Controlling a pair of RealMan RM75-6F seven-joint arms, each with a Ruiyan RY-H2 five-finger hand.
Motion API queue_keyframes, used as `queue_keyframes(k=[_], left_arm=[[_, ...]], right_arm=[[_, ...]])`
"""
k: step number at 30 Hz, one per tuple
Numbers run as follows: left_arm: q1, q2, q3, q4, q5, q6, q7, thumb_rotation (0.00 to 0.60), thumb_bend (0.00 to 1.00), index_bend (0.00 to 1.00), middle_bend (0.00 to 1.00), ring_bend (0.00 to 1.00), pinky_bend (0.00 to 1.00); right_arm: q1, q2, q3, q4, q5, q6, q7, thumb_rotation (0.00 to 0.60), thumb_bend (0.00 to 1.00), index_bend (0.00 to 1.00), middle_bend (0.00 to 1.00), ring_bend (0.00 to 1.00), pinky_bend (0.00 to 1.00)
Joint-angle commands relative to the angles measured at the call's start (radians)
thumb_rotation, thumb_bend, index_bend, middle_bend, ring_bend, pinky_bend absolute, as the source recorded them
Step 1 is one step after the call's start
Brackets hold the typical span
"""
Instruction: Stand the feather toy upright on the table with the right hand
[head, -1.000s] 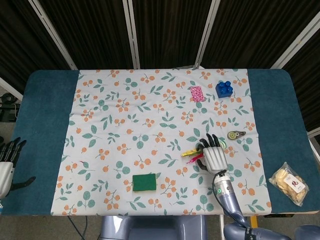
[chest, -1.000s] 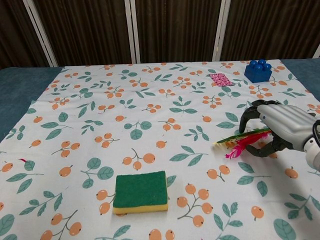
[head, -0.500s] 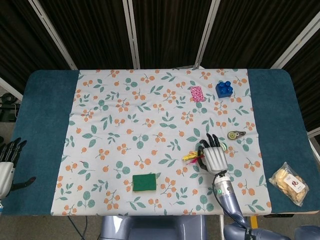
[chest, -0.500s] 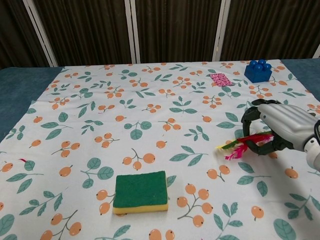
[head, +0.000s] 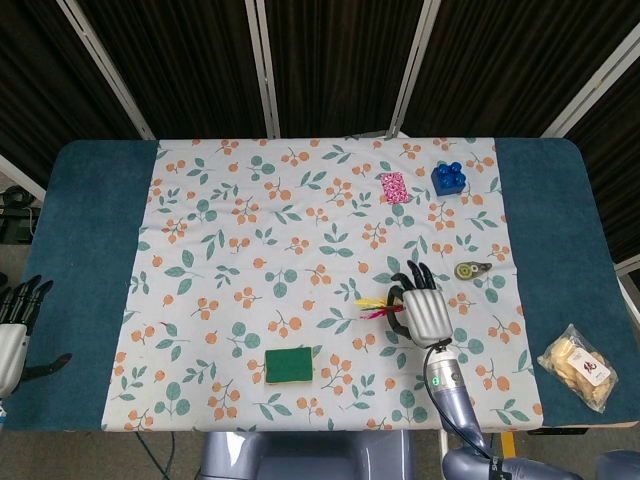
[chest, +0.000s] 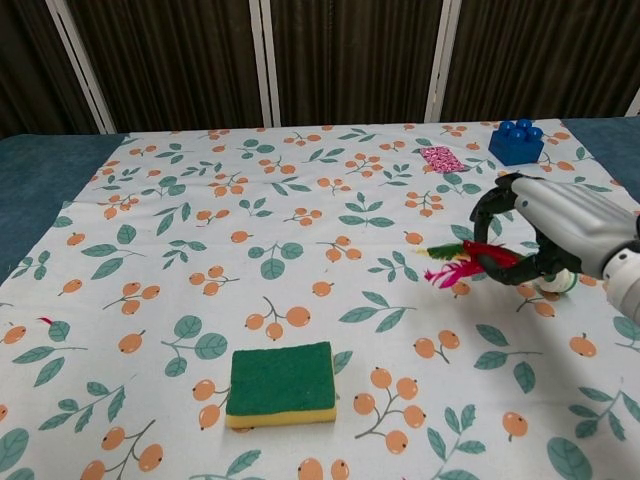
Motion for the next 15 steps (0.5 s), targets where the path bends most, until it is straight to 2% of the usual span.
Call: queue_keyframes(k=[1,9,15], left_arm=[[0.0,0.0,0.001,0.0,0.001,0.001,0.001,0.6,0.12,0.0,0.0,0.0,0.0],[0.0,-0.002,0.002,-0.001,0.001,-0.002,0.005,0.6,0.12,0.0,0.0,0.0,0.0],[0.001,-0.005,0.002,0.0,0.003,0.002,0.011,0.6,0.11,0.0,0.0,0.0,0.0]], right_arm=[[-0.012,0.018,0.074,-0.099,0.071,0.031,0.028,0.6,0.39,0.59,0.25,0.0,0.0],[-0.034,0.059,0.25,-0.246,0.277,0.057,0.11,0.6,0.39,0.59,0.25,0.0,0.0],[-0.064,0.077,0.34,-0.269,0.392,0.089,0.202,0.6,0.39,0.59,0.25,0.0,0.0]])
